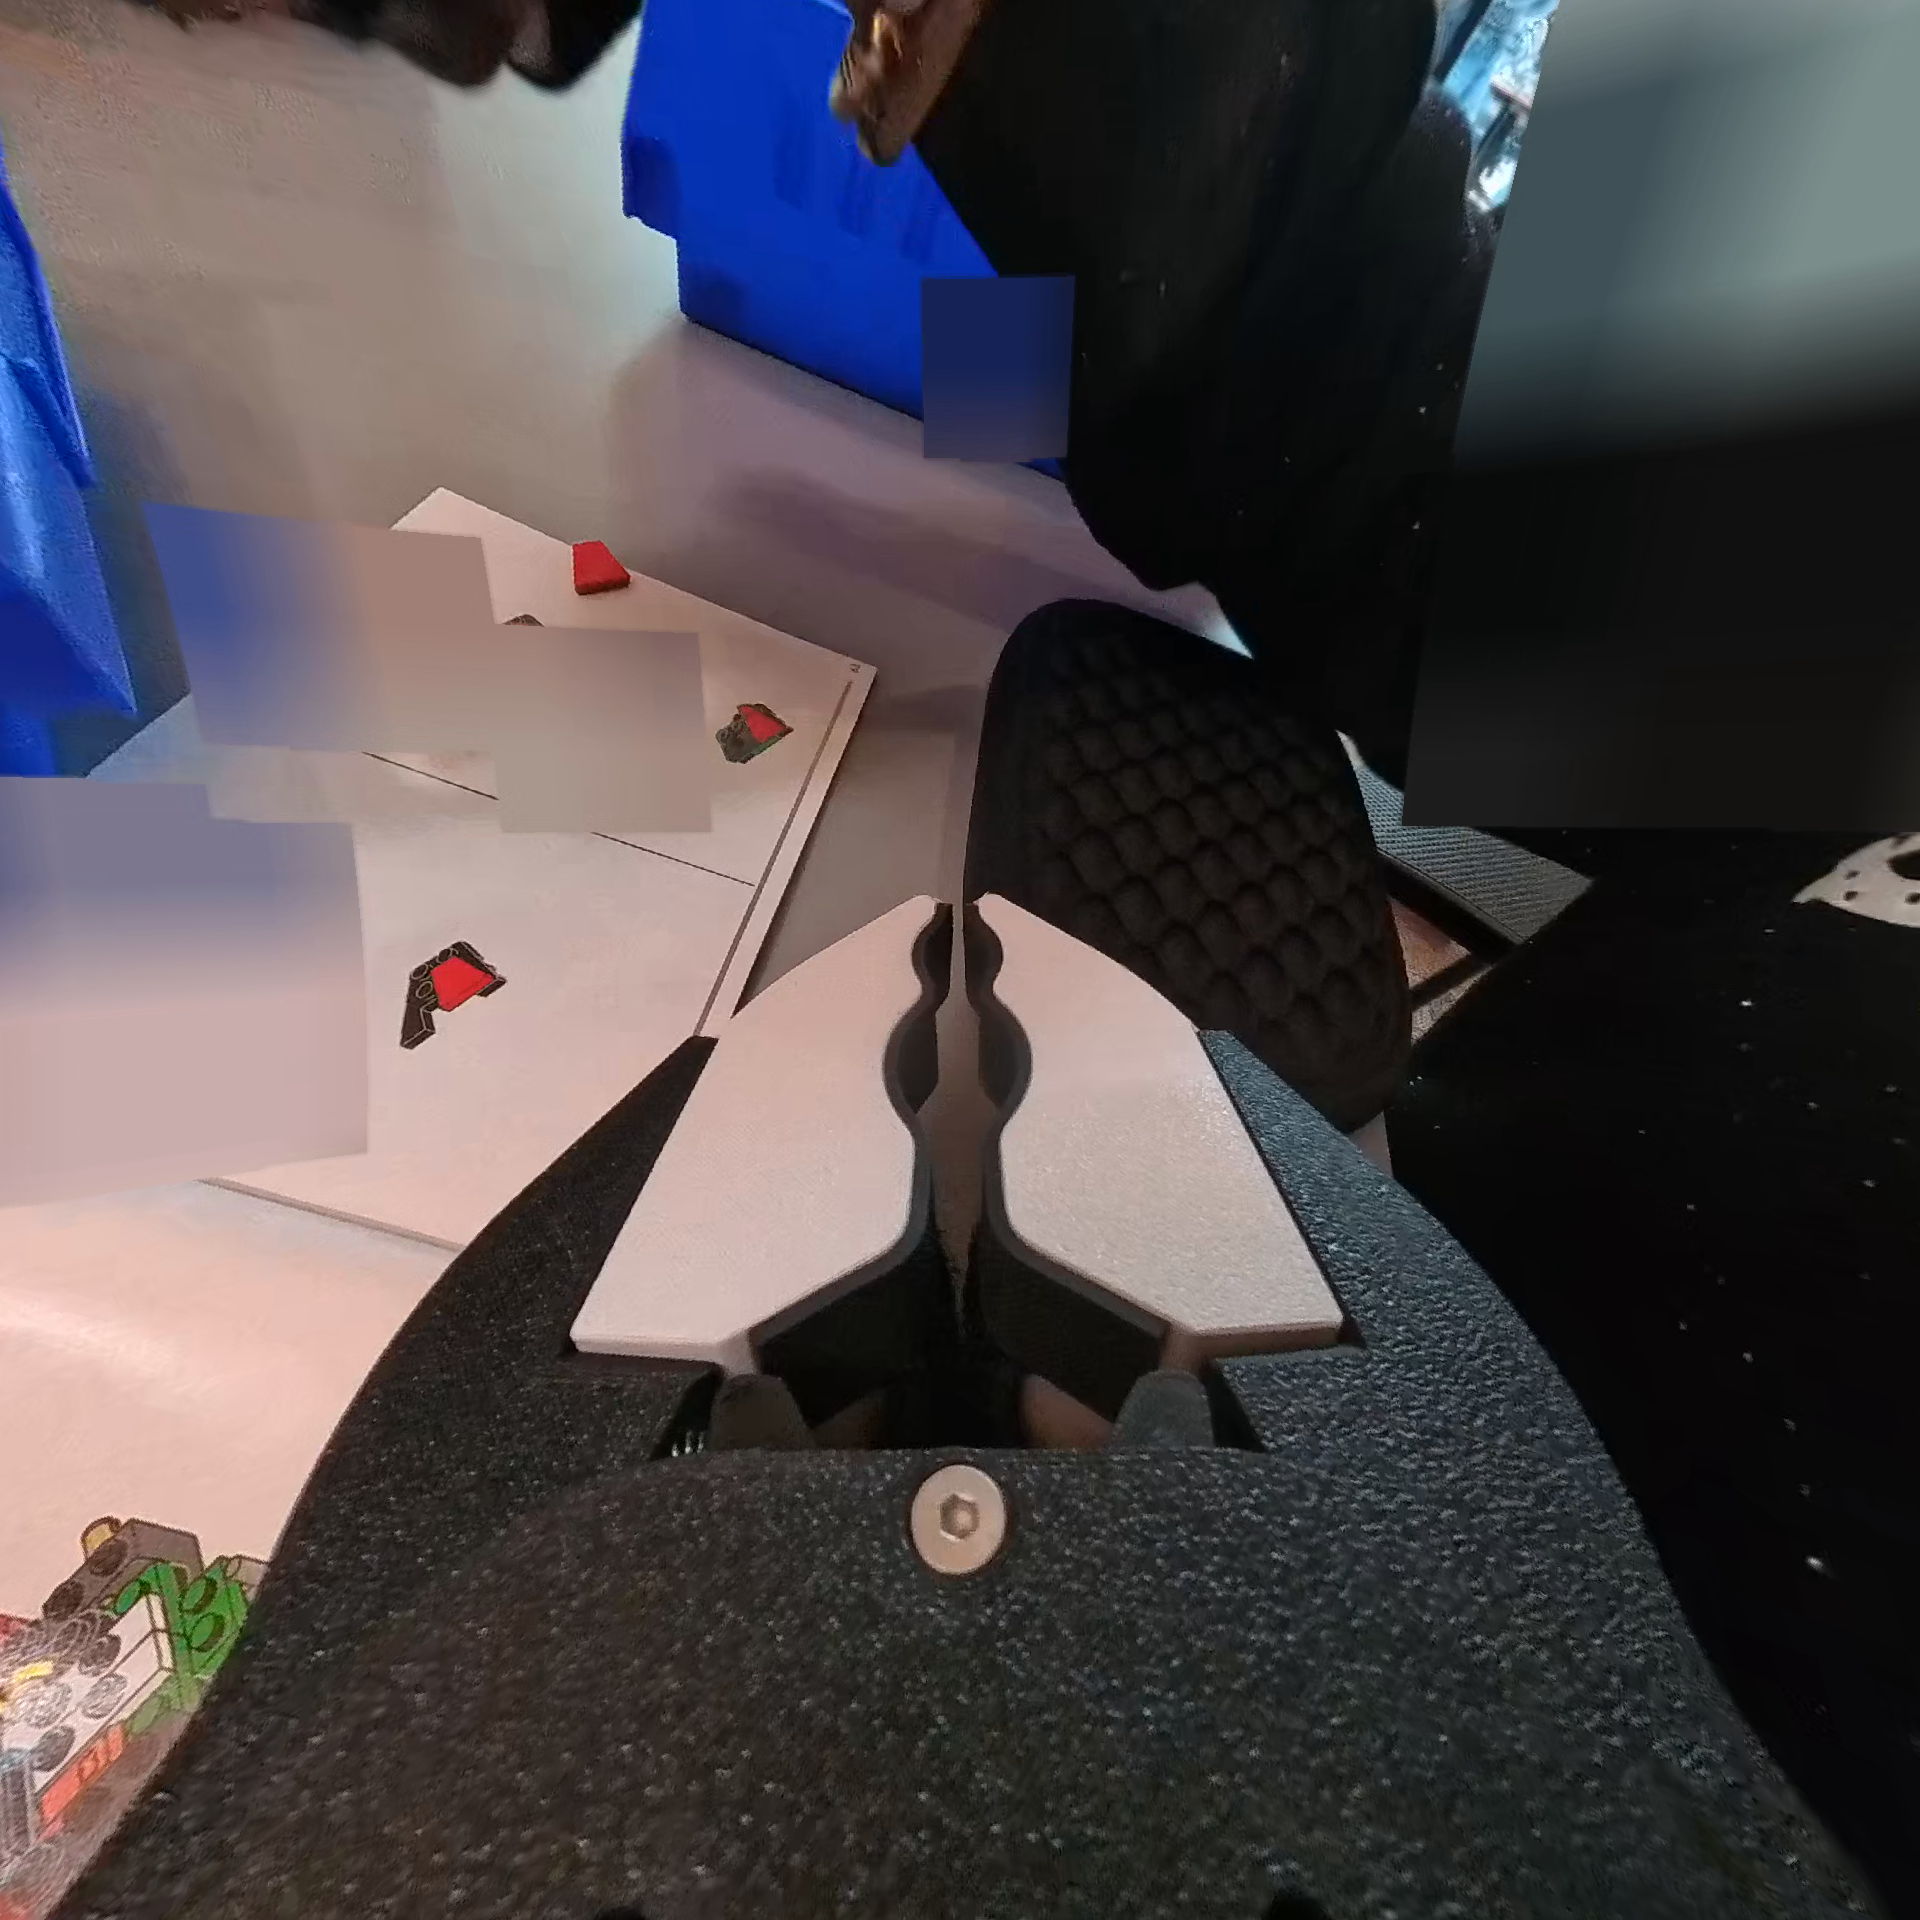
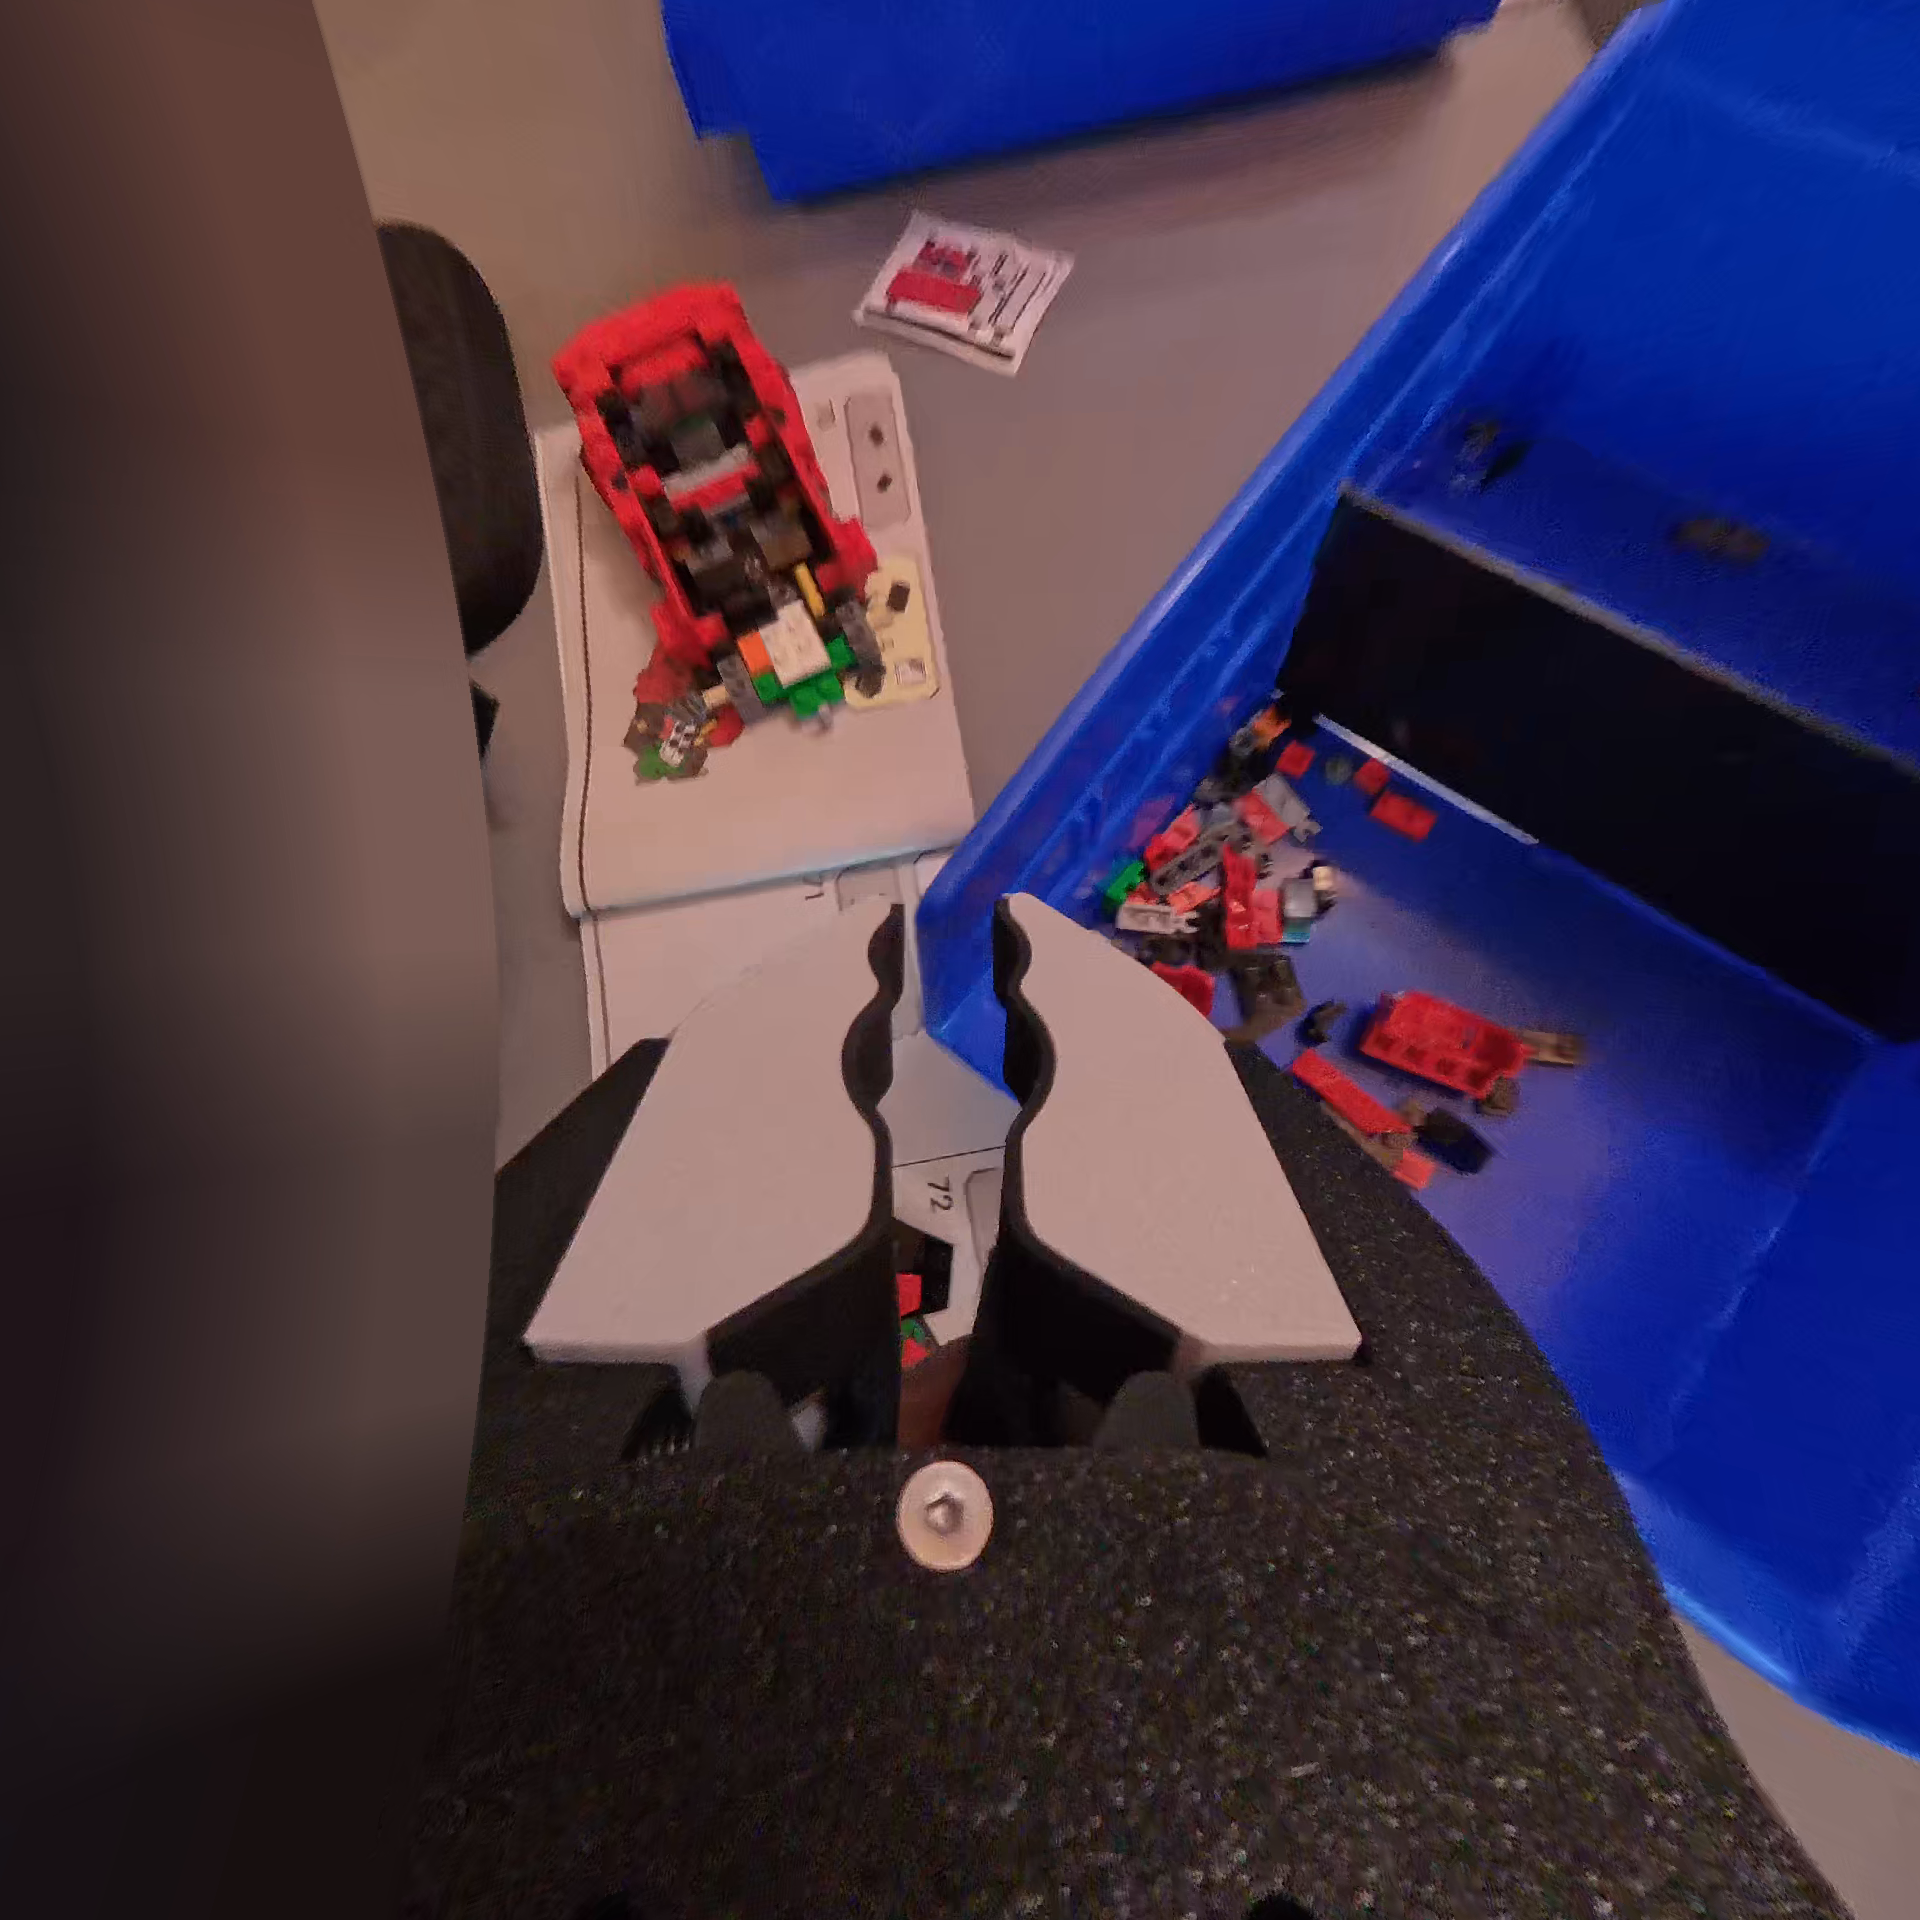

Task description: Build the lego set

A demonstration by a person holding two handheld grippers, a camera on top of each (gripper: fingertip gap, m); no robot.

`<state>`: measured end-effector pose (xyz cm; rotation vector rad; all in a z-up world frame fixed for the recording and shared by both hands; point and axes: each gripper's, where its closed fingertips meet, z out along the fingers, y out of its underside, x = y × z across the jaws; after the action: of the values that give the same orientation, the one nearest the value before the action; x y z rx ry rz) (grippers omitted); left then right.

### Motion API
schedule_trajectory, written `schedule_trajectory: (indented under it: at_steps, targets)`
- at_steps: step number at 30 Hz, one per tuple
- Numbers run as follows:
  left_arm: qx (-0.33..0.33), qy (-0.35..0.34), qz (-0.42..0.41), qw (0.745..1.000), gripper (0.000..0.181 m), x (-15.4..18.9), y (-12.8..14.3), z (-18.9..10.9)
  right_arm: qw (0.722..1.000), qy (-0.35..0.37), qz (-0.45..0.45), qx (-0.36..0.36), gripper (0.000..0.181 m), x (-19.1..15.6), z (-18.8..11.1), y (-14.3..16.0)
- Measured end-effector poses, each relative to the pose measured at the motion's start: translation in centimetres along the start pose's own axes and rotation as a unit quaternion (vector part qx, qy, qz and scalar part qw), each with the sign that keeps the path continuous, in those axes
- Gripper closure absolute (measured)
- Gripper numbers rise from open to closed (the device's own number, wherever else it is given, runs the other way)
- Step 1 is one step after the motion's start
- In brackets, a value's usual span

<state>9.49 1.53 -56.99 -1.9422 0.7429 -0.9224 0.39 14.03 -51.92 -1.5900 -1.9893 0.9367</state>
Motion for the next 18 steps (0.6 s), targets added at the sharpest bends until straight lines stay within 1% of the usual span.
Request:
schedule_trajectory:
  at_steps: [1, 4, 6, 8, 11, 12, 14, 15, 17, 18]
  targets:
    - [0.001, 0.001, -0.001, 1.0, 0.18, -0.1, 0.0, 0.0, 1.0, 0.01, -0.002, 0.009, 0.165, 0.6, -0.7, -0.4]
    - [0.004, 0.003, -0.003, 1.0, 0.18, -0.1, 0.1, -0.2, 0.998, 0.057, 0.011, 0.019, 0.177, 3.0, -2.8, -0.8]
    - [0.005, 0.004, -0.002, 1.0, 0.18, -0.2, 0.1, -0.2, 0.998, 0.055, 0.022, 0.011, 0.18, 3.4, -2.8, -0.1]
    - [0.009, 0.003, 0.0, 1.0, 0.18, -0.2, -0.1, -0.2, 0.998, 0.05, 0.025, -0.009, 0.181, 3.3, -1.5, 1.0]
    - [0.008, 0.002, 0.002, 1.0, 0.18, -0.1, -0.1, -0.1, 0.999, -0.009, 0.004, -0.049, 0.181, 0.7, 1.6, 2.5]
    - [0.006, 0.005, 0.004, 1.0, 0.18, -0.3, -0.1, -0.1, 0.997, -0.013, -0.016, -0.069, 0.181, 0.3, 2.2, 3.0]
    - [0.005, 0.009, 0.007, 1.0, 0.18, -0.2, -0.1, -0.1, 0.99, -0.069, -0.057, -0.111, 0.178, -1.5, 2.5, 4.1]
    - [0.006, 0.009, 0.007, 1.0, 0.18, -0.2, -0.2, -0.1, 0.987, -0.07, -0.074, -0.125, 0.177, -1.2, 2.1, 4.1]
    - [0.006, 0.011, 0.01, 1.0, 0.18, -0.2, -0.2, -0.1, 0.985, -0.036, -0.092, -0.142, 0.172, 1.3, 0.8, 3.5]
    - [0.004, 0.012, 0.012, 1.0, 0.18, 0.0, -0.2, -0.1, 0.986, -0.021, -0.093, -0.14, 0.17, 2.8, 0.2, 2.9]
